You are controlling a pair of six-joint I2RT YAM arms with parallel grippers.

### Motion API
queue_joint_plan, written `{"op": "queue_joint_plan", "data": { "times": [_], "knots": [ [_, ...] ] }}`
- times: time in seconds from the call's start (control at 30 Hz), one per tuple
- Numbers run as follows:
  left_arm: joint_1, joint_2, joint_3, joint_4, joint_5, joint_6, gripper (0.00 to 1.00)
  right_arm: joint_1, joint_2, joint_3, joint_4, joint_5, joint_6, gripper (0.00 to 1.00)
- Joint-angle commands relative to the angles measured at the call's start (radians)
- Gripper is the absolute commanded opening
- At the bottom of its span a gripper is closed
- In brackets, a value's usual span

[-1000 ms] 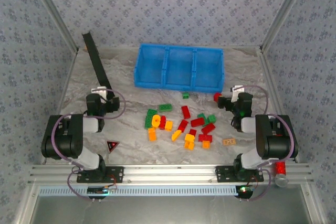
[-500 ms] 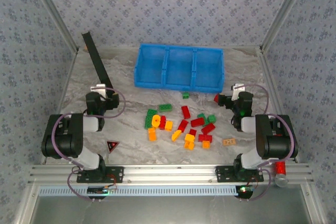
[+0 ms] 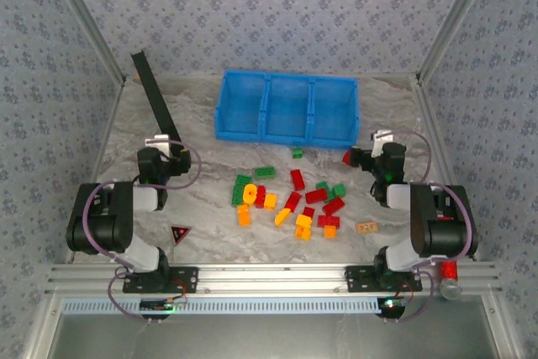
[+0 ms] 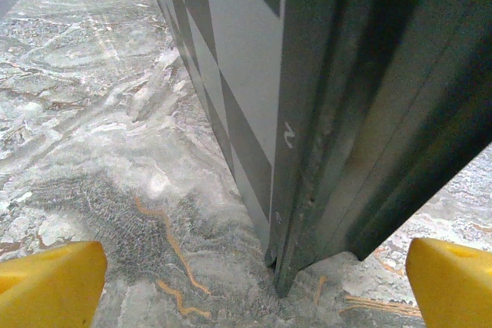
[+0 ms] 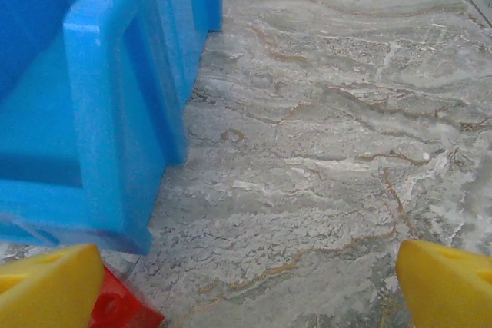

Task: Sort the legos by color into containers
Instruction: Pick up the lego from the middle-right of the table.

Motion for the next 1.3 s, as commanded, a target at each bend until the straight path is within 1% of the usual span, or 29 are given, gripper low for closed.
{"op": "queue_joint_plan", "data": {
  "times": [0.0,0.07,0.13,0.2,0.27,0.33,0.37,0.43,0.5,0.6,0.7,0.83,1.0,1.17,1.27],
  "knots": [
    [0.006,0.007,0.031,0.046,0.010,-0.020,1.00,0.025,-0.131,0.076,-0.203,0.004,-0.022,1.00],
    [0.006,0.000,0.049,0.016,0.033,-0.011,1.00,0.050,-0.225,0.101,-0.310,0.004,-0.025,1.00],
    [0.005,-0.045,0.111,-0.132,-0.006,-0.024,1.00,0.079,-0.323,0.142,-0.450,0.027,0.010,1.00],
    [0.000,-0.096,0.163,-0.262,-0.018,-0.025,1.00,0.094,-0.393,0.184,-0.586,0.041,0.088,1.00],
    [-0.023,-0.160,0.195,-0.364,-0.039,-0.025,1.00,0.101,-0.433,0.233,-0.726,0.043,0.166,1.00],
    [-0.064,-0.224,0.231,-0.468,-0.067,-0.027,1.00,0.110,-0.450,0.257,-0.831,0.066,0.222,1.00],
    [-0.089,-0.248,0.249,-0.508,-0.092,-0.026,1.00,0.114,-0.456,0.256,-0.857,0.073,0.249,1.00],
    [-0.146,-0.300,0.281,-0.575,-0.126,-0.026,1.00,0.113,-0.454,0.245,-0.893,0.046,0.286,1.00],
    [-0.198,-0.340,0.320,-0.639,-0.138,-0.026,1.00,0.110,-0.418,0.226,-0.886,0.001,0.289,0.99],
    [-0.275,-0.379,0.418,-0.777,-0.147,-0.036,1.00,0.109,-0.310,0.243,-0.891,-0.037,0.304,0.98],
    [-0.352,-0.407,0.520,-0.903,-0.159,-0.016,1.00,0.114,-0.223,0.254,-0.860,-0.041,0.321,0.96],
    [-0.423,-0.437,0.607,-0.993,-0.132,-0.018,1.00,0.118,-0.135,0.284,-0.821,-0.023,0.335,0.94],
    [-0.467,-0.461,0.656,-1.046,-0.109,-0.015,1.00,0.126,-0.013,0.361,-0.838,-0.012,0.340,0.90],
    [-0.482,-0.485,0.668,-1.074,-0.086,-0.023,1.00,0.156,0.101,0.447,-0.868,0.010,0.350,0.88],
    [-0.489,-0.496,0.670,-1.085,-0.086,-0.018,1.00,0.184,0.166,0.493,-0.888,0.037,0.355,0.84]
  ]
}}
